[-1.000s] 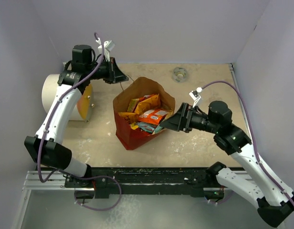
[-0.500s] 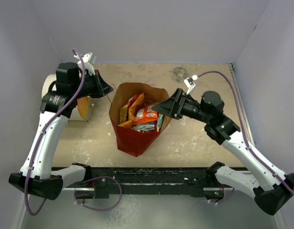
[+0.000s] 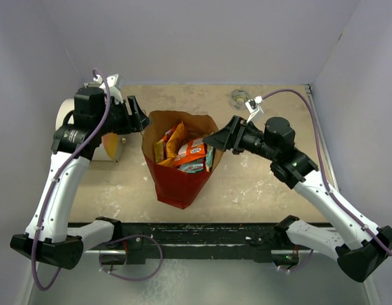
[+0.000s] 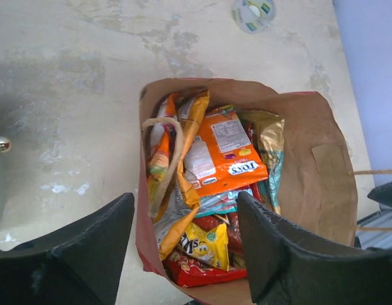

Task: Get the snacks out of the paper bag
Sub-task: Adjust the paper bag at the center of the board.

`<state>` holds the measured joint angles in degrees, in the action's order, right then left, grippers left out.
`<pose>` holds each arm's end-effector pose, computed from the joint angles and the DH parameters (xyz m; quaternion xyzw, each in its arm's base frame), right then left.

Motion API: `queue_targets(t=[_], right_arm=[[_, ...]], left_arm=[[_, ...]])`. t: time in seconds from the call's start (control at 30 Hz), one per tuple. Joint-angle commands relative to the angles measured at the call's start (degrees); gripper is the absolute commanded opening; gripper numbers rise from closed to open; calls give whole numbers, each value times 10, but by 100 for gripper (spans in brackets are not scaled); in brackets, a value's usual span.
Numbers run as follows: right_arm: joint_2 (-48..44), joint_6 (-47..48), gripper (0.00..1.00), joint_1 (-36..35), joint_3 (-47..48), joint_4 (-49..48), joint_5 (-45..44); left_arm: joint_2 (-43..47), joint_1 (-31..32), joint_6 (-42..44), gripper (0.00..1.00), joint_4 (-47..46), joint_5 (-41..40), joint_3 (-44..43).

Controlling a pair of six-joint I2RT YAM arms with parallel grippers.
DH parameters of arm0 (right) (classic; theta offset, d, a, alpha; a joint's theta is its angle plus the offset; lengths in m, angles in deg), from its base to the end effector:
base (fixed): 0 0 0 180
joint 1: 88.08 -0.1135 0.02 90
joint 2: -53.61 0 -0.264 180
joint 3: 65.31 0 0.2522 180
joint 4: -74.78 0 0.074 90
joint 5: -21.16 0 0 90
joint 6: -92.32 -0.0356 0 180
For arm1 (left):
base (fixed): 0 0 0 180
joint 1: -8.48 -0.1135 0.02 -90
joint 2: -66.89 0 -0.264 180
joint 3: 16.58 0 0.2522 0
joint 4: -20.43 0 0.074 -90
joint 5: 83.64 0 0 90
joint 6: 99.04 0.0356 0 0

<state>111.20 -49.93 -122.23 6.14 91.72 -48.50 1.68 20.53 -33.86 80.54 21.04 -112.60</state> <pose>0.1839 0.1397 0.3910 -0.0076 0.7247 0.5569 0.4058 0.2137 -0.0549 0.4293 -0.0310 0.8578 -0.2631 0.4406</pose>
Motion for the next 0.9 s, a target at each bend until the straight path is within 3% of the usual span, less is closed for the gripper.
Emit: queue_targets(t=[0.0, 0.2, 0.37, 0.5, 0.63, 0.73, 0.87], right_arm=[[-11, 36, 76, -4, 19, -9, -17], [-9, 44, 73, -4, 17, -13, -15], [-5, 45, 62, -4, 12, -24, 0], [-6, 45, 55, -4, 8, -23, -8], [-6, 52, 43, -3, 9, -15, -20], [-6, 54, 39, -4, 12, -10, -24], [-7, 55, 39, -4, 12, -9, -27]], left_arm=[[-15, -3, 52, 72, 22, -47, -42], [-38, -9, 79, 69, -45, 85, -26], [-67, -11, 74, 38, -76, 159, -17], [-76, -12, 72, 25, -92, 169, -18], [-89, -19, 66, 5, -90, 201, -27], [-89, -26, 66, 14, -86, 228, -25], [-79, -32, 89, 37, -71, 240, -18]])
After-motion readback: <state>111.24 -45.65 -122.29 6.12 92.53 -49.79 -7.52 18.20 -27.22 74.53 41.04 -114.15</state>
